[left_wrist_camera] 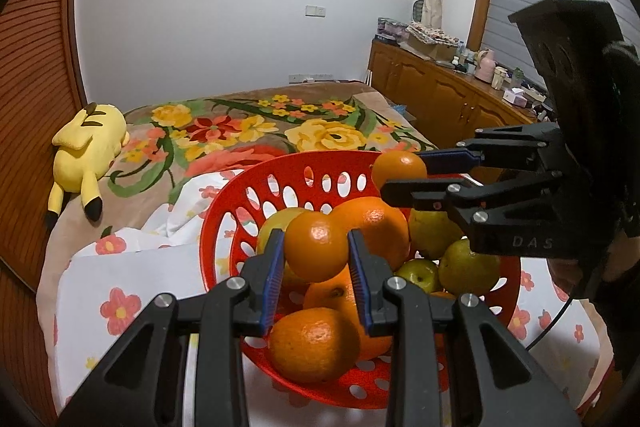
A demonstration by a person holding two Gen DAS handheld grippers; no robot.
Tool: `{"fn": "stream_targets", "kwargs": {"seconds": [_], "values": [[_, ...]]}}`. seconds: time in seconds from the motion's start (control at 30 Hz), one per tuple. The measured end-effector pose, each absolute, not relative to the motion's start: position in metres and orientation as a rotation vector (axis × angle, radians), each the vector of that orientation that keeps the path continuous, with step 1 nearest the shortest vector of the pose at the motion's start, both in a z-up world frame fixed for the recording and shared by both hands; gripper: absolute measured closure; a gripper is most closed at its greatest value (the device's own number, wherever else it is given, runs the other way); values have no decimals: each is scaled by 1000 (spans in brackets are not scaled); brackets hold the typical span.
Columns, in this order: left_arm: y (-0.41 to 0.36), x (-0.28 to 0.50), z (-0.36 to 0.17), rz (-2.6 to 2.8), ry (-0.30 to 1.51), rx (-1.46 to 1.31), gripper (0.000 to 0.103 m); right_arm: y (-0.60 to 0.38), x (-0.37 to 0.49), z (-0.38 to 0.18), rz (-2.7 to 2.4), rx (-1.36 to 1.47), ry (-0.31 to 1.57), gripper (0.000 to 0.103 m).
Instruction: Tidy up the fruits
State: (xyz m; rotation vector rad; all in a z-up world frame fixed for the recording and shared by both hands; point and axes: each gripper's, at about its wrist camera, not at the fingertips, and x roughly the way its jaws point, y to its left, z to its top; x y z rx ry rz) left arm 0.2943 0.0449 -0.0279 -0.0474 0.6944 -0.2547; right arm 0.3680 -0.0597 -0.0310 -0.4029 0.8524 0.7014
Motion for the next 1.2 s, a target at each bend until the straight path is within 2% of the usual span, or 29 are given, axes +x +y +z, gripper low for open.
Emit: {"fn": "stream_targets", "kwargs": {"seconds": [0.13,0.27,1.0,1.2], "values": [[45,296,-33,-250,706,-47,73,-61,373,-29,693,-371,852,62],[43,297,-35,-240,710,-38,62,-67,370,-27,690,-337,855,62],[20,202,-12,-197,612,-22,51,-131,246,-1,564,-177,675,62],[17,167,-3,-192,563,-10,48,-142,219,7,536,-158,627,57]]}}
